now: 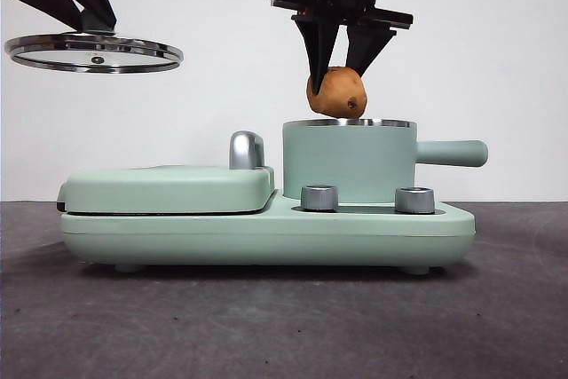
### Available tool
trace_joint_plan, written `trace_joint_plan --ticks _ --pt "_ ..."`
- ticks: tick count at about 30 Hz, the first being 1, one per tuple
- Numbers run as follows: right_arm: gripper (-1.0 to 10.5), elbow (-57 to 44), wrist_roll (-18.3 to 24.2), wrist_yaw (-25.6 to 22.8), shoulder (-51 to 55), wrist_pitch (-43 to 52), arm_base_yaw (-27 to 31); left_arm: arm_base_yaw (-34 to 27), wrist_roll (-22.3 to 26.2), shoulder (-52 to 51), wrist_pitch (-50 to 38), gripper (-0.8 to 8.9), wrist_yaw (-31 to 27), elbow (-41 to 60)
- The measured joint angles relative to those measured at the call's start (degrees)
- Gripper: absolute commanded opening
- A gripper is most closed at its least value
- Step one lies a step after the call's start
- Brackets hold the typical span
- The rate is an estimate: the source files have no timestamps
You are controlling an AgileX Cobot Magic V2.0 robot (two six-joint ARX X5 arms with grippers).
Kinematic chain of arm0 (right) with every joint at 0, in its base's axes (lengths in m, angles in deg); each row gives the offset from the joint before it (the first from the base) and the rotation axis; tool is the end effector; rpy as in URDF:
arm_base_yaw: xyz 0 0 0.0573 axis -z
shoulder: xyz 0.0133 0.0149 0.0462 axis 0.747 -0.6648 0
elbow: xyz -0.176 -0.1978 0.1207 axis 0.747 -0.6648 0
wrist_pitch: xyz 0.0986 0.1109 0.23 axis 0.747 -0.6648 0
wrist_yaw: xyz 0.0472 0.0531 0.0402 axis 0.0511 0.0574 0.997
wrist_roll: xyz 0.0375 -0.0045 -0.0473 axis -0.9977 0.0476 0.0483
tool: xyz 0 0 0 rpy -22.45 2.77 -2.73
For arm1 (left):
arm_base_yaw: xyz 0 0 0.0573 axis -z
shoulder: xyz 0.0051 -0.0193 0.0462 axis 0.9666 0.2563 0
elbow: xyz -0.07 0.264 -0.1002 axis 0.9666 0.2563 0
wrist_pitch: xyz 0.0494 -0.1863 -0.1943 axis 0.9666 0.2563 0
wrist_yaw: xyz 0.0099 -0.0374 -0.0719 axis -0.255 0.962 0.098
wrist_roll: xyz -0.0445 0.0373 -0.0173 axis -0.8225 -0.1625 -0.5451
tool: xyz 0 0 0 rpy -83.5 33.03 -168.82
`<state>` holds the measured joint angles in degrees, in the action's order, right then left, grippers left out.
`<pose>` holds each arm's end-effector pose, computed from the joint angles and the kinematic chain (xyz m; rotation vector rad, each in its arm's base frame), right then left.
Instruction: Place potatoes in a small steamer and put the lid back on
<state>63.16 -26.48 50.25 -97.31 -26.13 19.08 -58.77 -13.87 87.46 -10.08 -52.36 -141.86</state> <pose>0.4115 0.2300 0.3605 -0.1802 1.1244 0.3699 0.2582 -0.0792 0.3599 0.0458 0.5455 -0.3510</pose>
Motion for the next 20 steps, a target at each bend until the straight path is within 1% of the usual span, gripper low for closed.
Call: trace_joint_plan --ticks 3,7,12,13,14,16,17,18,19,20 --pt "0.1 1.51 0.17 2.1 -1.73 -0.44 1.77 0.0 0.0 0.0 -0.02 0.05 0.0 0.0" --pt "0.1 1.51 0.2 2.19 -4.26 -0.92 3.15 0.0 0.0 0.0 -0.02 0.05 0.0 0.0" --pt "0.1 1.49 0.63 2.62 -6.75 -1.09 2.71 0.0 0.0 0.0 0.0 0.05 0.0 0.0" --pt "0.3 1.49 0.74 2.64 -6.91 -1.07 2.69 0.0 0.0 0.0 -0.02 0.05 0.02 0.0" --pt "0.9 1.49 0.94 2.67 -6.95 -0.96 2.67 0.0 0.0 0.0 0.02 0.05 0.0 0.0" --pt "3.0 1.51 1.2 2.69 -6.93 -0.46 2.38 0.0 0.0 0.0 0.0 0.05 0.15 0.0" --pt "4.4 1.62 1.25 2.69 -6.93 -0.48 2.32 0.0 0.0 0.0 -0.02 0.05 0.44 0.0" --pt "5.1 1.68 1.25 2.69 -6.93 -0.59 2.32 0.0 0.0 0.0 -0.02 0.05 0.74 0.0" --pt "5.4 1.9 1.25 2.69 -6.93 -0.9 2.32 0.0 0.0 0.0 -0.02 0.05 1.01 0.0" --pt "5.5 2.4 1.22 2.62 -6.93 -1.29 2.32 0.0 0.0 0.0 -0.02 0.05 1.22 0.0"
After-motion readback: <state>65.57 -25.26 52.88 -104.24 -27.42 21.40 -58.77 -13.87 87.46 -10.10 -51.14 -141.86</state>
